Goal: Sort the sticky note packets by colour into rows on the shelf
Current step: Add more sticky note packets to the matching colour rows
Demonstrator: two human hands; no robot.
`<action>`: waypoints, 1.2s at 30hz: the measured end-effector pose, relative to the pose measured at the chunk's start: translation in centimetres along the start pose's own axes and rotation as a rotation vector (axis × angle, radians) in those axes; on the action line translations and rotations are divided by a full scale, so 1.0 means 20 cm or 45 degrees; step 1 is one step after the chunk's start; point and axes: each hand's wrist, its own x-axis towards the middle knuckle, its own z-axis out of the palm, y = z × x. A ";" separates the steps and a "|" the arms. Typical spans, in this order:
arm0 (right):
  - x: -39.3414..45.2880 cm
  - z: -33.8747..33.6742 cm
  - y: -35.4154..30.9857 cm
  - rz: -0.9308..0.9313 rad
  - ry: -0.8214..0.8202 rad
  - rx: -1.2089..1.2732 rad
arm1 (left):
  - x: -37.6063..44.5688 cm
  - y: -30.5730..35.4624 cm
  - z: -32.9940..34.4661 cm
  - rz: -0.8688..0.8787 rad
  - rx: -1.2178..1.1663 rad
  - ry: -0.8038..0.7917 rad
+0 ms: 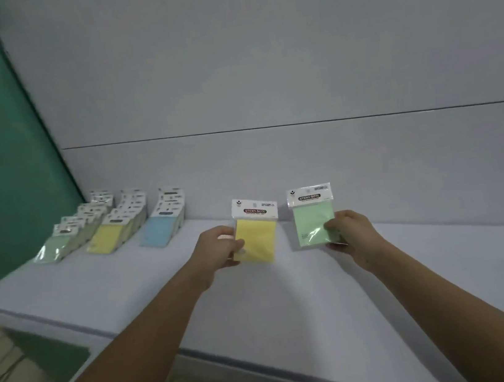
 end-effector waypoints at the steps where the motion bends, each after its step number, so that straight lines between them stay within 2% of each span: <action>1: -0.01 0.09 0.01 0.004 -0.057 0.000 | -0.03 -0.02 -0.10 0.001 -0.008 0.053; 6: -0.10 0.50 0.05 -0.017 -0.303 -0.036 | -0.13 -0.11 -0.52 -0.023 -0.148 0.274; 9: -0.16 0.69 0.08 -0.032 -0.384 -0.076 | -0.19 -0.19 -0.72 -0.043 -0.247 0.394; 14: -0.31 1.05 0.24 0.034 -0.403 0.029 | -0.25 -0.37 -1.07 -0.084 -0.264 0.606; 19: -0.38 1.44 0.27 -0.189 -0.255 -0.091 | -0.24 -0.51 -1.45 -0.007 -0.270 0.686; 24: -0.42 1.85 0.34 -0.234 -0.239 -0.204 | -0.22 -0.61 -1.77 0.034 -0.256 0.611; 27: -0.44 2.00 0.44 -0.296 -0.114 -0.307 | -0.18 -0.65 -1.93 0.038 -0.174 0.563; 30: -0.45 2.06 0.48 -0.318 0.006 -0.270 | -0.10 -0.65 -2.02 0.048 -0.118 0.509; 36: -0.40 2.09 0.38 -0.335 0.075 -0.182 | 0.12 -0.58 -2.03 0.071 -0.119 0.303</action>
